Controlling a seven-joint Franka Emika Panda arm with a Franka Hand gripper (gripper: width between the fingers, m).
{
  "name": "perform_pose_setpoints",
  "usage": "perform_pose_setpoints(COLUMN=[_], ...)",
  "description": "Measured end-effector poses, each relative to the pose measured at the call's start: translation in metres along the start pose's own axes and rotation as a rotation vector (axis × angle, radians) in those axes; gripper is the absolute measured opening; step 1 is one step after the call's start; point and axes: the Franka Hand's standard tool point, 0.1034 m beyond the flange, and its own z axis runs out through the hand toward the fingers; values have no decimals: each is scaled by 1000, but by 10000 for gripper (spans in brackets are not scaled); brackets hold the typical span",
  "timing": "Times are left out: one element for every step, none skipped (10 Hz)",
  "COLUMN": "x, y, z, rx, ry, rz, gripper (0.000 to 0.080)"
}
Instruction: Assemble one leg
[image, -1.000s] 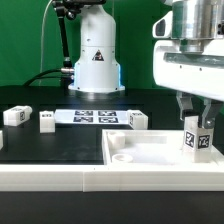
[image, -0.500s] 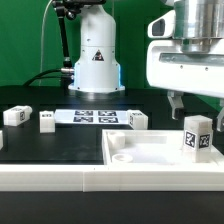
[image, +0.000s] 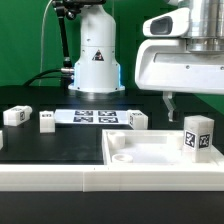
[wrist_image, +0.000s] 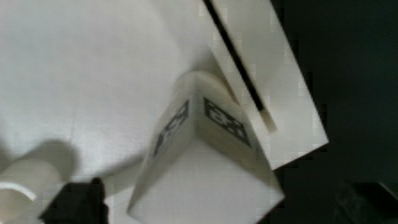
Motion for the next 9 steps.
perform_pose_setpoints(x=[-1, -3, -4, -3, -3, -3, -3, -3, -3], y=[-1, -2, -1, 0, 0, 0, 0, 0, 0], z=[0, 2, 3, 4, 4, 4, 4, 4, 4], rx=[-7, -12, -8, -8, -8, -8, -8, -9, -8], ry=[4, 6, 20, 29, 29, 29, 29, 29, 29], rz=[-84, -166, -168, -222, -210, -210, -210, -210, -201], gripper=[649, 649, 649, 649, 520, 520, 380, 286, 286])
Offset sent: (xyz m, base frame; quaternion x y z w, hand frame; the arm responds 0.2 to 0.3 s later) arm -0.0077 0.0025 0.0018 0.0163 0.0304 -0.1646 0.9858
